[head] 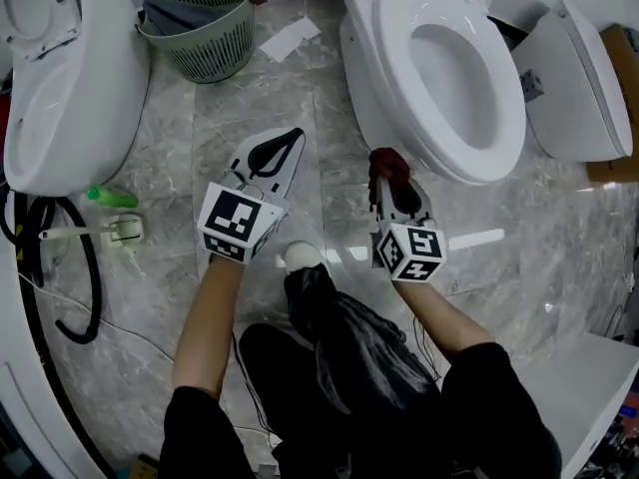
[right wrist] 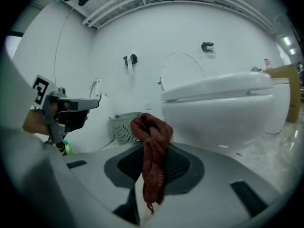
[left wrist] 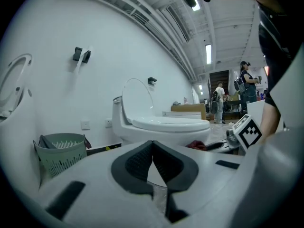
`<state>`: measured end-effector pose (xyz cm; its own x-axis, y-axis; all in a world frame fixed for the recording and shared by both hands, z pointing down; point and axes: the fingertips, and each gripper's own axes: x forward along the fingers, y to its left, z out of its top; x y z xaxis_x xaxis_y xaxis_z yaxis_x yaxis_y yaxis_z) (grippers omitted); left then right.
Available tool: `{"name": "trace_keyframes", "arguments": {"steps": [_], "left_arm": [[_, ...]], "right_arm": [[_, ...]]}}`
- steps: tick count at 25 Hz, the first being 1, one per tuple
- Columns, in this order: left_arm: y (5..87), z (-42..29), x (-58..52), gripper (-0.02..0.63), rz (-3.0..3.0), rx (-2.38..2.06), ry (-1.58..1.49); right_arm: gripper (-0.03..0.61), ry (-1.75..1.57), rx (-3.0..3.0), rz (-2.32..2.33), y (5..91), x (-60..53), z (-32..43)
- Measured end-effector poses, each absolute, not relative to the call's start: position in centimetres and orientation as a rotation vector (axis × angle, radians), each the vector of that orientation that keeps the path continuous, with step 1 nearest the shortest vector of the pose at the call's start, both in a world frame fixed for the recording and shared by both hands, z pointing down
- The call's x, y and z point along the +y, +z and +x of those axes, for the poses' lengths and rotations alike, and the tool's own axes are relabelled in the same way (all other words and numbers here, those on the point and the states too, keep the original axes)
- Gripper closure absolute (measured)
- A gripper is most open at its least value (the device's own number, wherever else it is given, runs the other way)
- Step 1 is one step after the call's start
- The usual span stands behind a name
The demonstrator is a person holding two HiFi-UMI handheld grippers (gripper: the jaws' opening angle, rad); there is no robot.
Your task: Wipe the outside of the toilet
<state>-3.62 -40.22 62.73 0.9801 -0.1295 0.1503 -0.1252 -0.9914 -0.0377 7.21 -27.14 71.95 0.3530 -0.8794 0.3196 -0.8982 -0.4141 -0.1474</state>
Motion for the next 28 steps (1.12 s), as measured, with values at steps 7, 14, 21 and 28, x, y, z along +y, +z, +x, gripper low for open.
{"name": "trace_keyframes", "arguments": {"steps": [7,14,21,28], "left_arm": [[63.3,-5.2,-45.8,0.612,-3.122,0.347,-0.224],[65.3,-6.5,-50.9,0.612,-3.081,0.415,-0.321],[67.1,-7.5,-54.6,0.612,-3.140,0.456,-0.305],[67.5,-8.0,-53.7,0.612,-3.114,0.436,-0.331]], "right_arm": [[0.480,0.528,-1.677,2.569,72.6,-43.7,7.9],[0.480,0.572,-1.504,2.703,72.4,-53.6,13.4],[0.480,0.634,-1.256,2.919,73.5,-57.3,18.3],[0.482,0.665,-1.140,3.041,74.6,-55.1,20.2]]}}
